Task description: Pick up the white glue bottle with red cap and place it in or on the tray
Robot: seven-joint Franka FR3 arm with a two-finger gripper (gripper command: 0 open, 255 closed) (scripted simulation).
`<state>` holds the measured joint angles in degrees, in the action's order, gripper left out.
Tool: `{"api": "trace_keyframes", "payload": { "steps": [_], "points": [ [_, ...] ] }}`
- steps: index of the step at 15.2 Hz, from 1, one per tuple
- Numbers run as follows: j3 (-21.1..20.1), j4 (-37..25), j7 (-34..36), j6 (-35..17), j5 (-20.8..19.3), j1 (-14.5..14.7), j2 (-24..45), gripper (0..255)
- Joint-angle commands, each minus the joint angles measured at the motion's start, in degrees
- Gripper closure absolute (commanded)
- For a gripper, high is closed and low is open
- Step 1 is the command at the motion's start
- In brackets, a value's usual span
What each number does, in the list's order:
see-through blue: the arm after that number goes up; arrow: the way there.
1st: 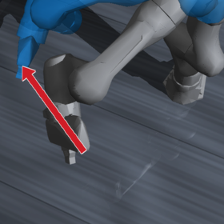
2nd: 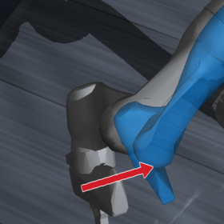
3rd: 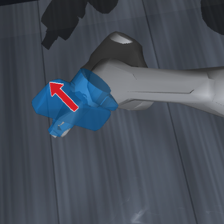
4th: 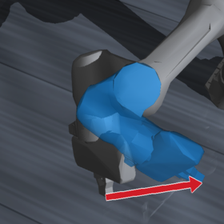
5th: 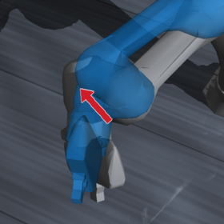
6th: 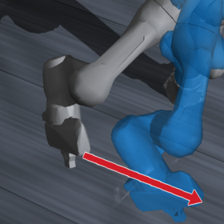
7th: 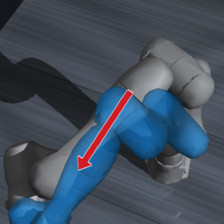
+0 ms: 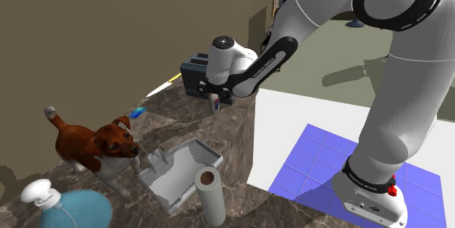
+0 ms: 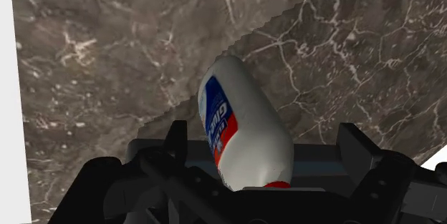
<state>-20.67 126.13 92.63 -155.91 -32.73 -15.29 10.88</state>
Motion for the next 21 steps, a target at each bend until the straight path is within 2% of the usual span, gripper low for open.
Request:
{"api": "trace_keyframes", "payload": {
  "steps": [1, 4, 5, 14, 21],
  "points": [
    [0.05, -0.07, 0.11, -0.04, -0.14, 0.04, 0.13, 0],
    [0.05, -0.07, 0.11, -0.04, -0.14, 0.04, 0.13, 0],
    [0.05, -0.08, 0.10, -0.04, -0.14, 0.04, 0.13, 255],
    [0.05, -0.08, 0.11, -0.04, -0.14, 0.04, 0.13, 255],
    [-1.91, -0.91, -5.17, 3.78, 6.04, -1.18, -3.69, 255]
  ]
}}
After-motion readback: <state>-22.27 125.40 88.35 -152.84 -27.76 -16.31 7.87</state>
